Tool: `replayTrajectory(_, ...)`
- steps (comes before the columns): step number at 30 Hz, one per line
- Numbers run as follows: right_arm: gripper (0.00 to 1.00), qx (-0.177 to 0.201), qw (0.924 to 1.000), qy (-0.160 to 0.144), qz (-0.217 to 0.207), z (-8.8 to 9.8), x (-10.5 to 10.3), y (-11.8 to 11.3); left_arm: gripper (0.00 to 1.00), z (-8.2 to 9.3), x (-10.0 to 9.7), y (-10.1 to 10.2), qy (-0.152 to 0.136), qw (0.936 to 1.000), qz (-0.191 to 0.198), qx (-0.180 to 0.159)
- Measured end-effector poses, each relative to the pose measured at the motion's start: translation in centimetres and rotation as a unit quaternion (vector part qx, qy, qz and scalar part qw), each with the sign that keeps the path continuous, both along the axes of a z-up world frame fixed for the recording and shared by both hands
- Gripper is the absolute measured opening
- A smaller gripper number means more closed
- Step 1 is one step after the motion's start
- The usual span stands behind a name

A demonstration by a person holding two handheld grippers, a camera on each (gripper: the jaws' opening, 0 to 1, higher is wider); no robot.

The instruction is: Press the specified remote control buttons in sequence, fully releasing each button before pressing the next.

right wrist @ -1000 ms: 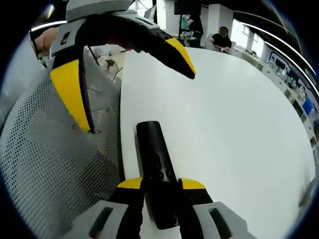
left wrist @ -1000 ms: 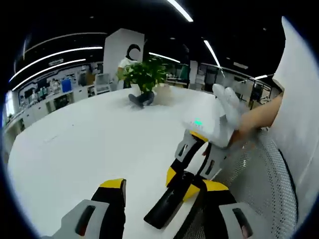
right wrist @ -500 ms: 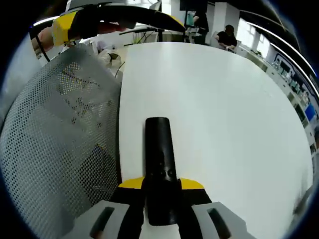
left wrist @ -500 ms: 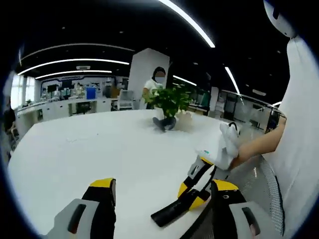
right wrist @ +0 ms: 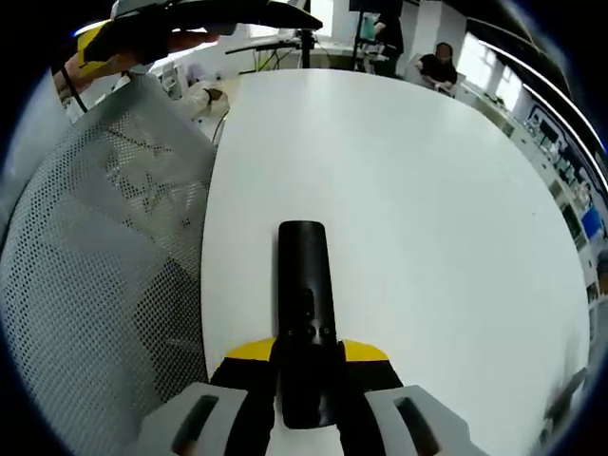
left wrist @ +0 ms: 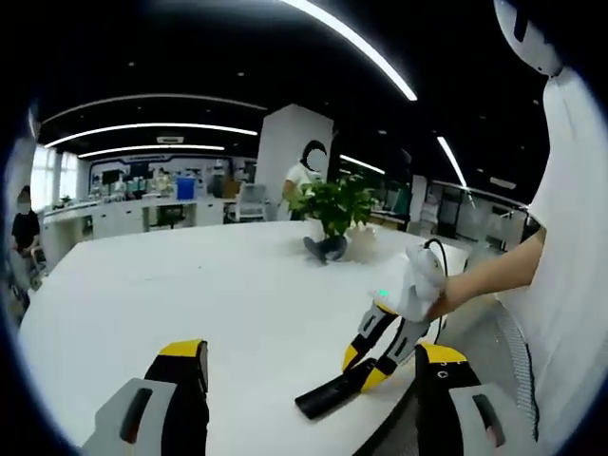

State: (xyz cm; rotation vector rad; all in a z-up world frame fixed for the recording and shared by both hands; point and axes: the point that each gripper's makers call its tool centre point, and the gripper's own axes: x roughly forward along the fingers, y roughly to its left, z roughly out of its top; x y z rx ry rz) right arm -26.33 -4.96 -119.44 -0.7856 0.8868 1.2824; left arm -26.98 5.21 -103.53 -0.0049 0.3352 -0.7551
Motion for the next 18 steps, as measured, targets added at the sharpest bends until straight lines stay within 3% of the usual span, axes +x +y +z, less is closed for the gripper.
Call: replayTrajectory(18, 0.21, -0.002, 0.9999, 0.004, -0.012, 0.0, 3.2, 0.2, 0.93, 0.0, 0.3, 0.6, 0.000, 0.9999, 0.009, -0.009)
